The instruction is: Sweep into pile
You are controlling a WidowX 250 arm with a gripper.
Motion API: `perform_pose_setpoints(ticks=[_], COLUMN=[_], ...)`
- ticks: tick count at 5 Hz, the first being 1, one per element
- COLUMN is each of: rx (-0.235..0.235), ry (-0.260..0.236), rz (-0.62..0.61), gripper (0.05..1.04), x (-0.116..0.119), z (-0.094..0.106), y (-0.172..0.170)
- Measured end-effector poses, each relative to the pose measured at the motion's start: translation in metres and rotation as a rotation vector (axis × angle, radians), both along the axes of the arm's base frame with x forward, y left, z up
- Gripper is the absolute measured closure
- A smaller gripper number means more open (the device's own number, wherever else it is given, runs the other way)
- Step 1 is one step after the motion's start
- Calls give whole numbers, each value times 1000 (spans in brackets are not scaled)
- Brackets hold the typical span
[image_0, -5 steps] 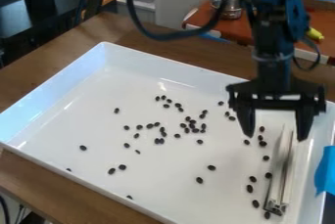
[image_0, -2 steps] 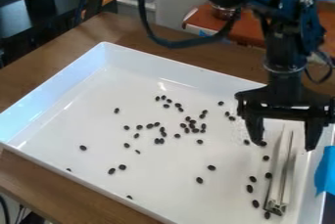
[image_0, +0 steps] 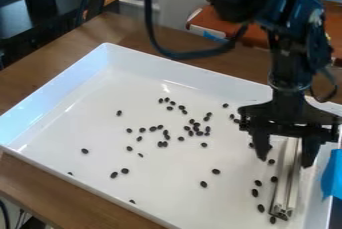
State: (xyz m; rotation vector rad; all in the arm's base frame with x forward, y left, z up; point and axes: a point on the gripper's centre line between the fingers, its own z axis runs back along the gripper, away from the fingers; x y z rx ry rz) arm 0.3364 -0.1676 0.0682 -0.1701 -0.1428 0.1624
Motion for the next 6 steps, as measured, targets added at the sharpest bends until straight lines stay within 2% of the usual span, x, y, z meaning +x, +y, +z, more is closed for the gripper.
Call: perform_pose_setpoints(ticks=[1, 2, 4, 6], rx=[13, 17, -6, -19], ry=[17, 25, 47, 40], rz=[-5, -12, -19, -18], gripper=[691, 718, 718, 718], x=[-6, -8, -13, -13], z=[-6, -7, -6, -8], y=[3, 12, 51, 89])
